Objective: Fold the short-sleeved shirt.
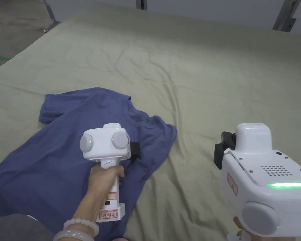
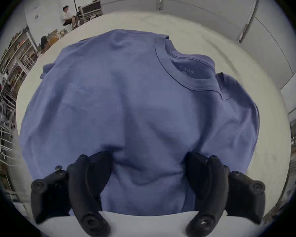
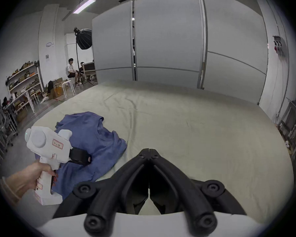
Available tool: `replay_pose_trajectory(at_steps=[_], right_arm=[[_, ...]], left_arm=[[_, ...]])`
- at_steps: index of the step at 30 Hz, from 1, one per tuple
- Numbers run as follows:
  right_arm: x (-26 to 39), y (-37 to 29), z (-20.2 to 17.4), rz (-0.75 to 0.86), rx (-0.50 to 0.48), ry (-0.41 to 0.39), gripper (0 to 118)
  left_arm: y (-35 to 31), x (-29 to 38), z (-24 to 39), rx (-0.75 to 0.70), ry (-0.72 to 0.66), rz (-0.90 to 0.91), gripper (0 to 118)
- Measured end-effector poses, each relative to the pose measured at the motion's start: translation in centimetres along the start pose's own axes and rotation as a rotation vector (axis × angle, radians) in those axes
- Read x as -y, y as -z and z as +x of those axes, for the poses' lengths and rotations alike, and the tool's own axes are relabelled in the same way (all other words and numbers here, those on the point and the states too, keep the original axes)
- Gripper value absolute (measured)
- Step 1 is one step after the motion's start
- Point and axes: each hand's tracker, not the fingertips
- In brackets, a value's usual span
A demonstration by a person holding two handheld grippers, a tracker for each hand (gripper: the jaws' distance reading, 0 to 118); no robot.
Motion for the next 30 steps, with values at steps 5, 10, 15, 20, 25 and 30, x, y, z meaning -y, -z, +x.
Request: replay_pose_trajectory(at_steps=[5, 10, 15, 20, 25, 30], right_arm=[[0.8, 0.1, 1.0, -0.027, 0.009, 0.036, 0], [1.1, -0.3, 2.5, -0.036, 0.033, 0.057, 0], [0.8, -1.6, 4.7, -0.023, 0.065, 0.091, 0], [0.2, -3.6, 7.3, 0.018, 0.11, 0.136, 0], [-0.2, -6.5, 10.3, 0.069, 0.159, 0.207, 0], [-0.5, -9.7, 13.3, 0.122, 0.22, 0.249, 0]], left_arm=[[-1.0, 0.0, 0.4, -0.125, -0.049, 0.078, 10], [-1.3, 0.1, 0.8, -0.078, 0.018, 0.044, 9], [-2.2, -0.4, -0.6, -0.007, -0.12, 0.023, 7], [-6.4, -0.8, 0.8, 0.048, -0.104, 0.075, 5], [-10.6, -1.2, 4.1, 0.091, -0.06, 0.145, 5], [-14.1, -1.5, 10.2, 0.271, 0.046, 0.207, 5]])
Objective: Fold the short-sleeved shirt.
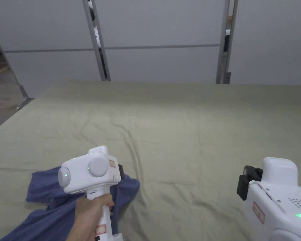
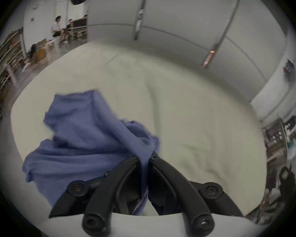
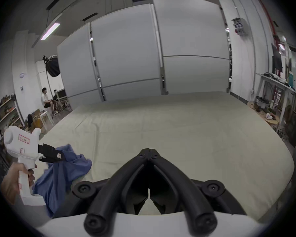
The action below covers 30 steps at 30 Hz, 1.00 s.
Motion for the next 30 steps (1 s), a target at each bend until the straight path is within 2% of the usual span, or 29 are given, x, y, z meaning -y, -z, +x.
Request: replay_pose_trajectory(at_steps=[3, 6, 11, 14, 17, 21, 23, 25, 26, 29, 30], right_arm=[[-0.7, -1.6, 2.5, 0.027, 0.038, 0.046, 0], [-1.3, -3.1, 5.2, 0.064, 0.101, 0.058, 0], [-2.1, -5.6, 9.9, 0.106, 0.207, 0.077, 0], [-2.1, -6.9, 12.8, 0.117, 0.268, 0.088, 0], [-1.5, -7.6, 15.2, 0.106, 0.325, 0.103, 0], [0.0, -7.9, 17.6, 0.061, 0.368, 0.144, 0], [0.9, -7.9, 18.3, 0.036, 0.385, 0.145, 0], [1.8, -7.6, 18.7, 0.01, 0.405, 0.141, 0], [2.1, -7.4, 18.9, 0.0, 0.404, 0.145, 0], [2.5, -7.1, 18.9, -0.022, 0.4, 0.157, 0], [2.5, -6.9, 18.8, -0.027, 0.397, 0.157, 0]], left_arm=[[-2.1, 0.1, 6.7, 0.111, 0.075, 0.026, 5], [-3.9, 1.1, 14.3, 0.255, 0.201, 0.039, 5], [-6.8, 5.3, 24.8, 0.545, 0.323, -0.007, 5], [-7.8, 8.6, 29.2, 0.653, 0.412, -0.036, 5], [-6.7, 12.2, 31.7, 0.639, 0.501, -0.065, 5], [-0.5, 17.4, 32.7, 0.529, 0.541, -0.216, 5], [1.9, 19.9, 32.6, 0.436, 0.588, -0.292, 5], [4.4, 22.3, 32.0, 0.413, 0.634, -0.317, 6], [5.4, 23.1, 31.8, 0.398, 0.65, -0.344, 11], [6.2, 23.3, 30.8, 0.403, 0.623, -0.409, 70], [6.0, 23.0, 30.6, 0.412, 0.61, -0.408, 81]])
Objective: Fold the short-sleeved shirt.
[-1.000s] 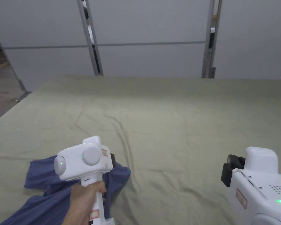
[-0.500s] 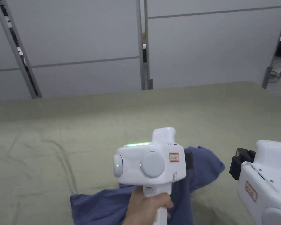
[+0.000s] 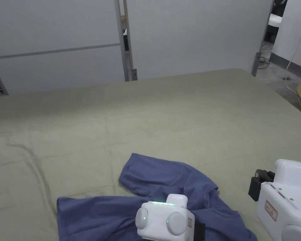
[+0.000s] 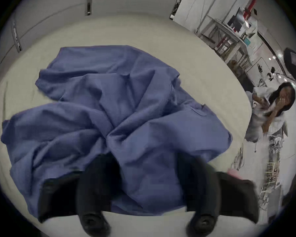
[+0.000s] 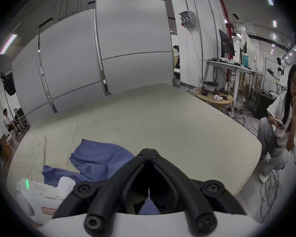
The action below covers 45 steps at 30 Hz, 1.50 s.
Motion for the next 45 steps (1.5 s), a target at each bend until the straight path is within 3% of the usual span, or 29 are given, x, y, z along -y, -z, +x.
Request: replay_pose_trajectory(at_steps=[8, 9, 11, 12, 16, 20, 23, 24, 26, 27, 34, 38, 39, 41, 42, 44, 45], right_arm=[[-0.1, -0.2, -2.5, 0.003, -0.057, -0.067, 0], [-0.1, -0.2, -2.8, 0.001, -0.067, -0.071, 0], [0.0, -0.5, -3.6, -0.003, -0.086, -0.074, 0], [0.2, -0.5, -4.0, -0.005, -0.095, -0.078, 0], [1.3, 0.1, -5.5, -0.037, -0.126, -0.098, 0], [2.1, 1.3, -7.3, -0.072, -0.151, -0.118, 0], [2.6, 2.5, -8.4, -0.093, -0.167, -0.139, 0], [2.7, 2.8, -8.7, -0.098, -0.171, -0.146, 0], [2.8, 3.5, -9.3, -0.109, -0.171, -0.16, 0], [2.7, 3.9, -9.4, -0.115, -0.174, -0.164, 0], [3.1, 5.9, -9.1, -0.147, -0.165, -0.158, 0], [3.7, 6.8, -8.5, -0.178, -0.145, -0.154, 0], [3.8, 7.0, -8.3, -0.185, -0.139, -0.153, 0], [4.0, 7.2, -7.8, -0.198, -0.131, -0.147, 0], [4.1, 7.2, -7.7, -0.2, -0.128, -0.144, 0], [4.1, 7.3, -7.5, -0.206, -0.119, -0.142, 0], [4.2, 7.3, -7.4, -0.207, -0.114, -0.14, 0]], left_arm=[[-8.0, -0.2, -3.2, -0.074, -0.048, 0.178, 79], [-9.1, 0.3, -3.8, -0.079, -0.054, 0.193, 71], [-10.6, 1.6, -5.1, -0.102, -0.071, 0.224, 25], [-11.1, 2.3, -5.8, -0.142, -0.102, 0.22, 15], [-12.2, 5.8, -9.5, -0.147, -0.196, 0.198, 5], [-12.4, 6.9, -13.2, -0.224, -0.274, 0.182, 4], [-12.8, 5.6, -16.7, -0.254, -0.327, 0.202, 5], [-12.9, 4.5, -17.8, -0.267, -0.321, 0.208, 21], [-13.2, 1.8, -19.9, -0.352, -0.305, 0.185, 72], [-12.8, 0.5, -21.4, -0.352, -0.292, 0.196, 83], [-9.9, -5.8, -30.4, -0.454, -0.365, 0.189, 84], [-5.9, -5.4, -32.9, -0.446, -0.404, 0.056, 82], [-4.7, -4.7, -33.3, -0.416, -0.397, 0.029, 75], [-5.9, -5.0, -32.4, -0.477, -0.322, 0.153, 72], [-6.3, -5.3, -32.5, -0.45, -0.345, 0.104, 58], [-6.7, -4.9, -31.5, -0.503, -0.347, 0.128, 18], [-6.7, -4.8, -31.5, -0.487, -0.348, 0.123, 16]])
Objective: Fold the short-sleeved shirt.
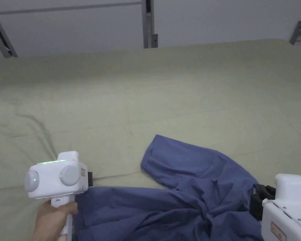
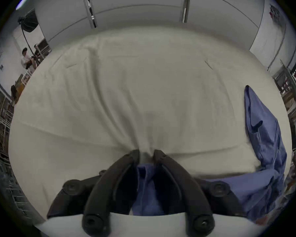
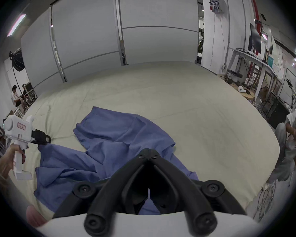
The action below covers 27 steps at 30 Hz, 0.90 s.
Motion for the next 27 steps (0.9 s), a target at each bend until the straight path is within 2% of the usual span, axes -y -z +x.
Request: replay_pose_trajectory(at_steps=[2, 3, 8, 13, 14, 16, 17, 20, 22, 26, 27], right_arm=[[0.0, 0.0, 0.4, -0.001, -0.003, 0.012, 0], [-0.1, -0.1, 0.6, -0.002, -0.01, 0.021, 0], [-2.0, 0.0, 1.2, 0.017, -0.007, 0.007, 0], [-5.7, 2.0, 1.5, 0.021, -0.063, 0.0, 2], [-6.5, 2.7, 1.4, 0.012, -0.081, -0.006, 14], [-8.1, 4.9, 1.3, -0.043, -0.148, -0.03, 92], [-9.0, 6.1, 0.8, -0.081, -0.172, -0.044, 109], [-10.2, 10.4, -0.1, -0.137, -0.216, -0.07, 108], [-10.8, 14.7, -0.6, -0.264, -0.185, -0.074, 108], [-9.7, 21.1, -1.0, -0.376, -0.148, -0.148, 108], [-9.3, 22.1, -1.3, -0.415, -0.135, -0.162, 105]], left_arm=[[0.4, 0.4, -0.1, 0.007, 0.014, -0.005, 13], [0.2, 0.4, -0.2, -0.001, 0.026, 0.002, 8], [-2.3, 0.7, -1.6, 0.034, -0.017, 0.057, 5], [-6.5, 1.2, -2.2, 0.1, -0.018, 0.122, 5], [-6.9, 0.7, -2.1, 0.115, -0.021, 0.14, 5], [-8.2, 0.8, -2.5, 0.139, -0.027, 0.155, 5], [-8.7, 1.0, -2.7, 0.144, -0.029, 0.165, 5], [-9.6, 1.2, -2.4, 0.152, -0.03, 0.177, 5], [-10.0, 1.5, -2.1, 0.156, -0.035, 0.179, 5], [-10.5, 2.1, -1.5, 0.16, -0.029, 0.178, 5], [-10.5, 2.1, -1.5, 0.155, -0.03, 0.174, 5]])
